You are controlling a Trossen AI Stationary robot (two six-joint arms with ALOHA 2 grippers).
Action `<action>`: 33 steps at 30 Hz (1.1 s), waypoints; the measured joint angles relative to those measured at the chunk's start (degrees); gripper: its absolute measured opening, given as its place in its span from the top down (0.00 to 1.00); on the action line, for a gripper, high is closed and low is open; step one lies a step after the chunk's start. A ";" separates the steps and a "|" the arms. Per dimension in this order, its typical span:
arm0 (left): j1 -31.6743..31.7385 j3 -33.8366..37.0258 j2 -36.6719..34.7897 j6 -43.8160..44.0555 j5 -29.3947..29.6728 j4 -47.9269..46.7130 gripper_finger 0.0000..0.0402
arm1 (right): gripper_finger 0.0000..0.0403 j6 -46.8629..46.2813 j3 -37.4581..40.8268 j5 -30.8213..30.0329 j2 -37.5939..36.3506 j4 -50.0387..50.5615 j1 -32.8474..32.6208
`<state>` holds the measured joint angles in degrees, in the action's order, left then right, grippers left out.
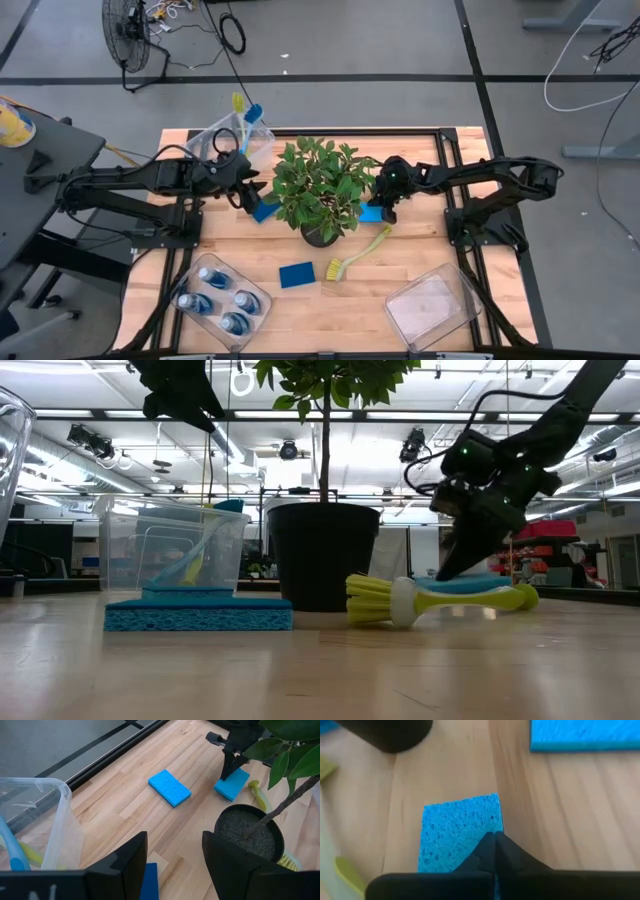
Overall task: Pick & Place Kitchen Sink Supplies
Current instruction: Put the blue sponge into the bottom right transparent bin
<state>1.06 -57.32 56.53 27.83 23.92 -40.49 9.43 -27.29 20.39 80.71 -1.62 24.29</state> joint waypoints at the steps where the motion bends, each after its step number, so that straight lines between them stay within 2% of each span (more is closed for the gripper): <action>1: 0.00 0.00 0.00 0.00 0.00 0.00 0.51 | 1.00 -0.14 0.00 0.01 -0.88 0.07 0.00; 7: 0.00 0.00 0.00 -0.02 0.00 0.00 0.51 | 1.00 -3.01 -0.34 0.01 -8.10 3.03 -0.06; 15: 0.00 0.00 0.00 -0.07 -0.02 0.00 0.51 | 1.00 3.36 -9.38 -0.43 -16.92 25.83 -3.29; 22: 0.00 -0.01 0.00 -0.07 -0.02 0.00 0.51 | 1.00 3.72 -18.25 -0.41 -22.24 39.40 -7.45; 26: 0.00 0.00 0.00 -0.07 -0.02 0.00 0.51 | 1.00 2.60 -21.09 -0.40 -25.10 43.64 -11.02; 33: 0.00 0.00 0.00 -0.09 -0.20 0.00 0.51 | 1.00 -4.34 -21.55 0.17 -28.80 44.31 -20.79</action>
<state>1.06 -57.32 56.53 27.75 23.73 -40.49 5.09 -48.84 20.57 51.90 42.69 3.50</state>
